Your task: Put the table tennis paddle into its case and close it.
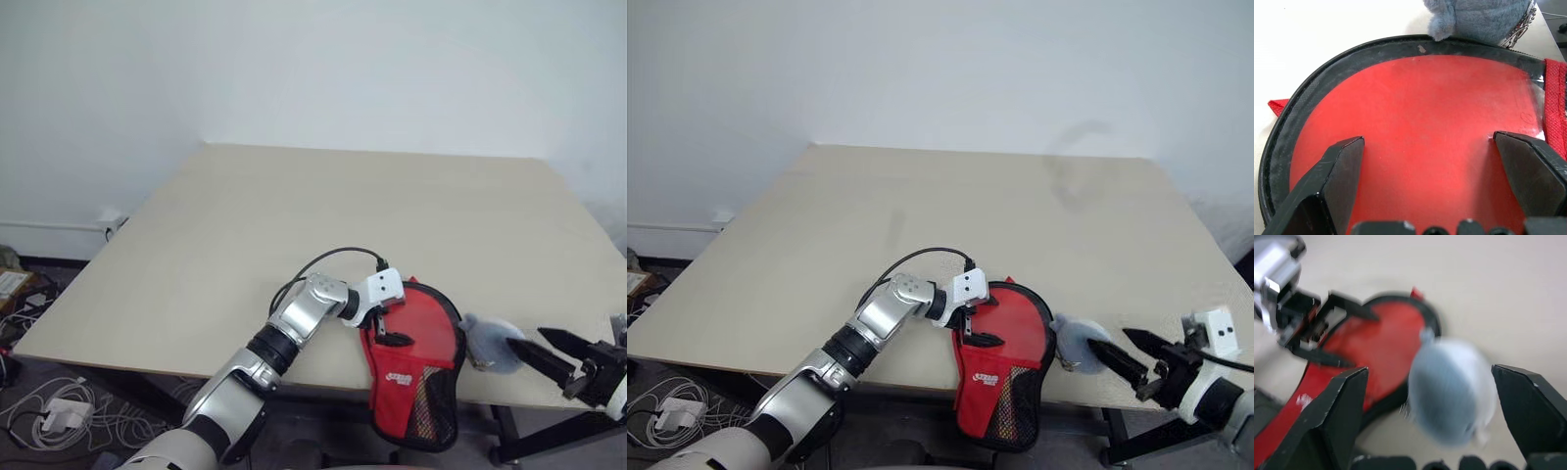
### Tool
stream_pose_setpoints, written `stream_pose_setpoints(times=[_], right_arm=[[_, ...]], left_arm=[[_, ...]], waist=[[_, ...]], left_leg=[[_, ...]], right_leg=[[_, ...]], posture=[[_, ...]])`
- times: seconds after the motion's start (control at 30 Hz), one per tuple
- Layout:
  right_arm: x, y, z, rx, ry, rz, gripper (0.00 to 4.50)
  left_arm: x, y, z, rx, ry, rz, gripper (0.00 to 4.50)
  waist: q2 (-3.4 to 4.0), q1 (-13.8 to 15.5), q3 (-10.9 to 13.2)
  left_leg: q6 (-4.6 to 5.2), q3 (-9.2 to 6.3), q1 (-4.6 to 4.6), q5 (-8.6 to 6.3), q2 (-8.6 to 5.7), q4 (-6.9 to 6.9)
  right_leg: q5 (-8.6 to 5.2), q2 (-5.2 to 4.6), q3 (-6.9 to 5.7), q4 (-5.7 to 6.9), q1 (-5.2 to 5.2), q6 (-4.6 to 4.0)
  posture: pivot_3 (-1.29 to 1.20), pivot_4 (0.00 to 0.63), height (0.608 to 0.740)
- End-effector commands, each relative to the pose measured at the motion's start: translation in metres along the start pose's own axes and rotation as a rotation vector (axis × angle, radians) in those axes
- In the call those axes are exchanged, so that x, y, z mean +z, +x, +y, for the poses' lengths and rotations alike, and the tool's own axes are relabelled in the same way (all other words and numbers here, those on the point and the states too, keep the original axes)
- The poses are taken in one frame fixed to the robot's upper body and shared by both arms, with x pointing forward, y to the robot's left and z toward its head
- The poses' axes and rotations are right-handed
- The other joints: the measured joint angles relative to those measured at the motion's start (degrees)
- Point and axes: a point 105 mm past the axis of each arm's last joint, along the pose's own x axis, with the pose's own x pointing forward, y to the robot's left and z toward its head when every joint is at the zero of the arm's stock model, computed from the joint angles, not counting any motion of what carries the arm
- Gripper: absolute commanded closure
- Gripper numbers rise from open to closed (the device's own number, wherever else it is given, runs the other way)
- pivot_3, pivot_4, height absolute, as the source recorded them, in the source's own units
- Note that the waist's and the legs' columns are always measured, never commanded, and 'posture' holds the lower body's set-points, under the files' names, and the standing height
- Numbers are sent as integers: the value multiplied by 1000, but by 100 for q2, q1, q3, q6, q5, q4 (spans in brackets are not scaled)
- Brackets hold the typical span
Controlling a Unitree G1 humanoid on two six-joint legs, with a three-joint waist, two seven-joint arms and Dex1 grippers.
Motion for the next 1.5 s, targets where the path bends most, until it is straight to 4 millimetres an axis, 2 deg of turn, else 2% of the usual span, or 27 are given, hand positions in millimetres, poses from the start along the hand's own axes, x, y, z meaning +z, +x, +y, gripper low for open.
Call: stream_pose_setpoints(times=[0.03, 0.2, 0.3, 0.43, 0.77, 0.93, 1.03, 1.13, 1.27, 1.33, 1.43, 1.5], right_arm=[[8, 19, -9, -20, -36, 83, 104], [-4, 44, -33, -51, -32, 332, 104], [-12, 47, -41, -32, -1, 479, 104], [-17, 49, -43, -4, 24, 570, 104], [-18, 46, -14, 196, 61, 621, 104], [-23, 42, -14, 197, 57, 648, 104], [-27, 43, -13, 198, 58, 653, 646], [-29, 45, -11, 199, 92, 638, 1596], [-27, 35, -7, 229, 103, 598, 3050], [-27, 29, -4, 248, 106, 583, 3603], [-31, 18, -4, 245, 139, 582, 4227], [-31, 9, -9, 214, 205, 561, 4357]], left_arm=[[-32, 1, 1, 24, -40, 126, 0], [-30, 4, -1, 17, -33, 122, 0], [-29, 5, 0, 22, -34, 118, 0], [-30, 5, -1, 32, -42, 114, 0], [-35, 3, -2, 51, -56, 115, 0], [-35, 4, -2, 54, -53, 117, 0], [-34, 5, -3, 53, -49, 116, 0], [-33, 6, -2, 54, -46, 114, 0], [-34, 6, 0, 56, -46, 117, 0], [-33, 6, 0, 57, -46, 116, 0], [-33, 8, -1, 55, -47, 115, 0], [-33, 9, -2, 50, -49, 113, 0]], waist=[[2, -21, -1], [0, -29, -1], [2, -24, -1], [-6, -27, -2], [-9, -23, -3], [-11, -24, -2], [-10, -24, -2], [-13, -23, -2], [-17, -7, -1], [-18, -7, -1], [-19, 6, -1], [-19, 28, 0]], left_leg=[[0, 0, 0, 0, 0, 0], [0, -5, -5, 0, 1, -1], [0, -1, -9, 0, -1, -1], [0, -5, -8, 0, -1, -1], [-1, -8, -9, 0, -1, -1], [-1, -8, -9, 0, 0, -1], [-2, -7, -9, 0, 0, -1], [-2, -9, -9, 0, 0, -1], [-2, -13, -10, 0, -4, 0], [-2, -13, -11, 0, -4, -1], [-1, -12, -9, -1, -4, -1], [-1, -11, -9, -1, -4, -1]], right_leg=[[0, 0, 0, 0, -1, 0], [1, 0, -5, -3, -4, -3], [1, -2, -1, -4, -8, -4], [1, -4, -5, -6, -7, -4], [2, -5, -6, -6, -8, -3], [1, -5, -7, -6, -9, -3], [2, -5, -5, -6, -9, -3], [1, -5, -7, -6, -8, -3], [1, -9, -10, -6, -8, -2], [1, -9, -10, -6, -8, -2], [1, -9, -11, -6, -5, -1], [1, -10, -10, -6, -5, -1]], posture=[[0, 0, 716], [0, 0, 716], [0, 0, 716], [0, 0, 716], [0, 0, 716], [0, 0, 716], [0, 0, 716], [0, 0, 716], [0, 0, 716], [0, 0, 716], [0, 0, 716], [0, 0, 716]])
